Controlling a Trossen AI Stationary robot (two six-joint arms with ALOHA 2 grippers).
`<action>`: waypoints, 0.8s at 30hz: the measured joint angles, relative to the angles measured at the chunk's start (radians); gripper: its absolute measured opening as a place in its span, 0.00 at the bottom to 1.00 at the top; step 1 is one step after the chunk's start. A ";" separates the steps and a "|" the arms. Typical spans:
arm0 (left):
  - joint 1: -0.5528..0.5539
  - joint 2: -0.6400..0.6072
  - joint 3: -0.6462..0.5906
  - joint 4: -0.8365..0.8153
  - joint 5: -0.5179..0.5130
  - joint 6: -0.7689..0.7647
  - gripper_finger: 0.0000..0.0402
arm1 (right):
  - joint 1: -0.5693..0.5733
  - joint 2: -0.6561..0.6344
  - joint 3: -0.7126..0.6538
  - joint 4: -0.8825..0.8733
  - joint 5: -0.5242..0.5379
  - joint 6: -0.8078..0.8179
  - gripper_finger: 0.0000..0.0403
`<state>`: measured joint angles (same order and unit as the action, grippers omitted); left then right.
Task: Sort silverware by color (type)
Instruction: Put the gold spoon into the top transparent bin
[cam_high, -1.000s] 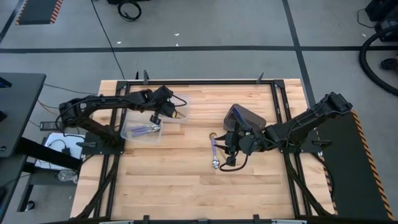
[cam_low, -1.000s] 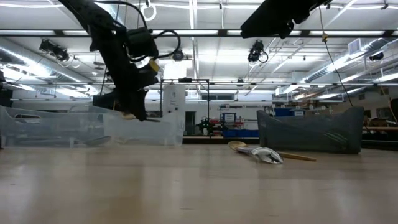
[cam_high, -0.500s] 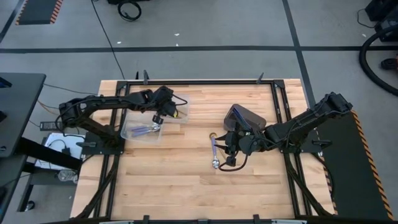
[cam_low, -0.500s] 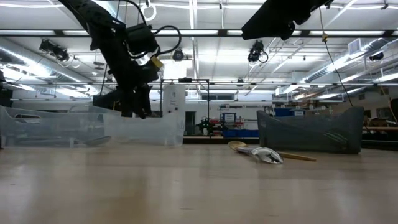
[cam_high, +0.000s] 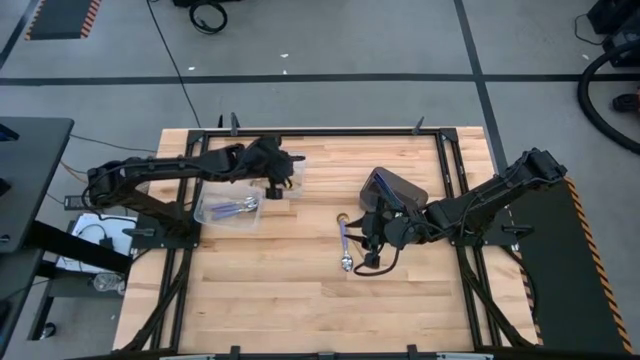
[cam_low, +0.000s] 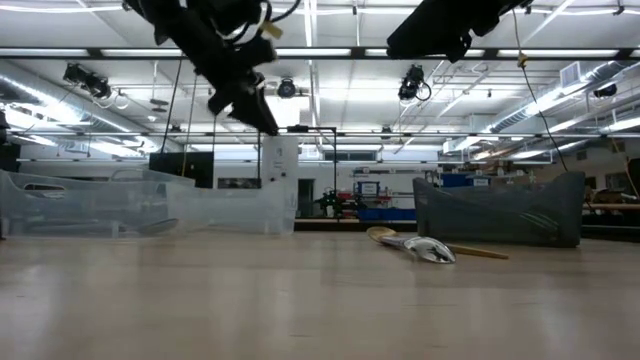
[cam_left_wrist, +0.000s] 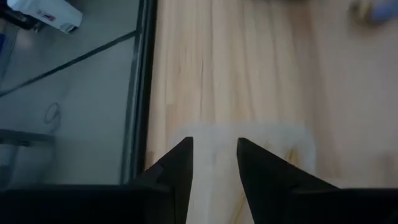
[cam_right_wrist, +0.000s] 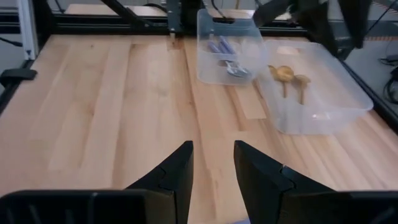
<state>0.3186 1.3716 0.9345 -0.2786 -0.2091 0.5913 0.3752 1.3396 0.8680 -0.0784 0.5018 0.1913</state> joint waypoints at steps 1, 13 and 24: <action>-0.010 0.001 0.013 -0.002 0.000 -0.042 0.33 | 0.000 0.000 0.000 0.002 -0.007 0.001 0.31; -0.265 0.009 0.027 -0.031 0.016 -0.398 0.32 | -0.005 0.000 0.000 -0.124 -0.035 0.204 0.31; -0.452 0.010 0.006 -0.029 0.012 -0.715 0.32 | -0.003 0.114 0.001 -0.289 -0.108 0.434 0.31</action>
<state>-0.1335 1.3811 0.9409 -0.3074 -0.1974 -0.1240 0.3717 1.4533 0.8692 -0.3673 0.3941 0.6258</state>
